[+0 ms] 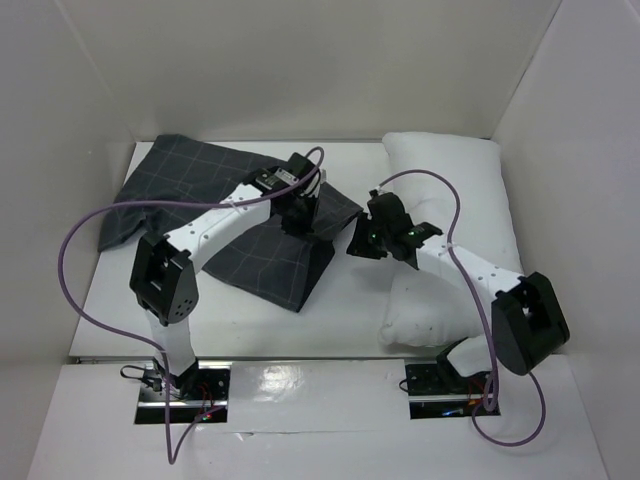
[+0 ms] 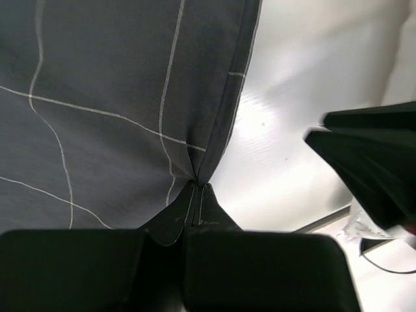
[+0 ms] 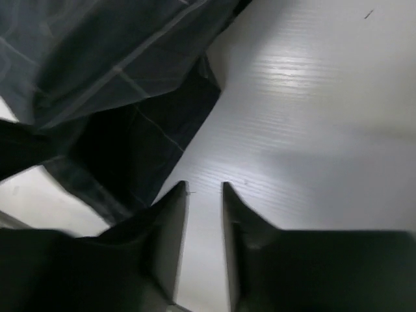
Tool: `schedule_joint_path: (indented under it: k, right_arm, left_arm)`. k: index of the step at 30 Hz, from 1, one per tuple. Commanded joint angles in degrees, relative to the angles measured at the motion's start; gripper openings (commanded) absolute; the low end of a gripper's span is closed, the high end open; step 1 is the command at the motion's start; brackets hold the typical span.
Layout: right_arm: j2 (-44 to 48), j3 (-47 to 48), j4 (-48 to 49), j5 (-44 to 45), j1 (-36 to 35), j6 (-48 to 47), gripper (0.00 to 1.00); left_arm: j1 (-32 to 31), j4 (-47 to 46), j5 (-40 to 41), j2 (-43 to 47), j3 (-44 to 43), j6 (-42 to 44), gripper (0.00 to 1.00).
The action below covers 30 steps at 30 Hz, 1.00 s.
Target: Put the pillow into the pillowcase
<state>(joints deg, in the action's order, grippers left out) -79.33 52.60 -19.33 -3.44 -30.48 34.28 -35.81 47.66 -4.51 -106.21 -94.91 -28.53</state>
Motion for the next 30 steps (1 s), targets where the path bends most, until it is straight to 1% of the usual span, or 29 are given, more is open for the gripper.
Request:
schedule_joint_path:
  k: [1,2,4,5,6,7,9,11,13,14,16,17,20,22,23,24,25,26,27,29,30]
  right_arm:
    - [-3.19,3.28,3.42,3.26,0.33,-0.61,0.30]
    - [-4.50,4.43,3.42,3.27,1.12,-1.14,0.25]
    - [-9.32,8.02,3.42,3.27,1.12,-3.07,0.18]
    - [-10.83,9.00,3.95,2.74,1.12,-3.08,0.10]
    - [-12.41,9.97,3.95,2.22,1.12,-3.08,0.05]
    - [-14.95,10.68,5.26,2.21,1.12,-3.08,0.02]
    - [-17.43,12.43,9.04,-0.68,1.65,-1.77,0.00]
    - [-22.17,17.17,9.05,-1.38,1.65,-0.63,0.00]
    - [-27.07,20.60,9.57,0.36,1.65,-0.09,0.00]
    - [-28.85,24.70,9.58,1.15,2.35,0.43,0.00]
    - [-32.01,29.82,7.39,1.86,2.88,0.43,0.00]
    - [-34.46,34.72,6.07,1.86,3.40,-0.44,0.00]
    - [-35.81,38.71,2.29,1.86,3.41,-1.67,0.00]
    - [-35.02,36.71,2.28,1.86,3.41,-1.68,0.07]
    - [-32.84,32.87,3.41,1.86,3.41,-0.63,0.13]
    - [-31.60,30.57,4.38,0.99,3.41,-0.62,0.27]
    - [-30.37,28.28,7.18,-0.06,3.41,0.08,0.37]
    - [-28.27,24.52,8.33,-0.94,3.41,0.60,0.43]
    - [-27.47,23.18,9.74,-2.69,3.41,0.61,0.49]
    - [-26.93,22.37,8.97,-1.93,2.01,0.08,0.53]
    - [-26.93,21.68,8.96,0.17,0.87,-1.22,0.53]
  left_arm:
    - [2.06,1.65,0.56,3.55,-2.64,0.32,0.00]
    - [2.67,2.17,0.56,3.56,-3.43,0.32,0.00]
    - [4.34,2.17,-1.28,3.56,-4.14,0.32,0.00]
    - [4.87,2.17,-1.98,4.08,-4.14,0.32,0.00]
    - [5.75,2.17,-2.69,4.08,-4.66,0.32,0.00]
    - [5.75,2.17,-3.22,4.08,-5.36,0.32,0.00]
    - [6.28,2.17,-4.36,4.08,-5.98,0.32,0.00]
    - [6.28,2.17,-4.36,4.08,-6.51,0.32,0.00]
    - [6.28,3.40,-4.89,4.08,-7.04,0.32,0.00]
    - [6.28,3.41,-4.89,4.78,-7.04,0.32,0.00]
    - [7.33,4.98,-4.37,5.40,-7.74,0.85,0.00]
    - [7.34,5.60,-4.36,6.10,-8.26,0.85,0.00]
    - [8.65,6.13,-4.89,7.51,-8.89,1.38,0.00]
    - [9.36,6.13,-6.20,8.22,-8.89,1.90,0.00]
    - [9.88,6.13,-6.21,8.22,-8.89,1.90,0.00]
    - [9.88,6.13,-6.73,8.22,-8.89,1.90,0.00]
    - [10.49,6.13,-6.74,8.22,-8.89,1.90,0.00]
    - [10.50,6.13,-6.74,8.22,-8.89,1.90,0.00]
    - [11.11,6.13,-6.74,8.22,-8.89,1.90,0.00]
    - [11.64,6.66,-7.43,8.22,-9.41,2.43,0.00]
    - [12.25,6.66,-7.44,7.69,-10.20,2.43,0.00]
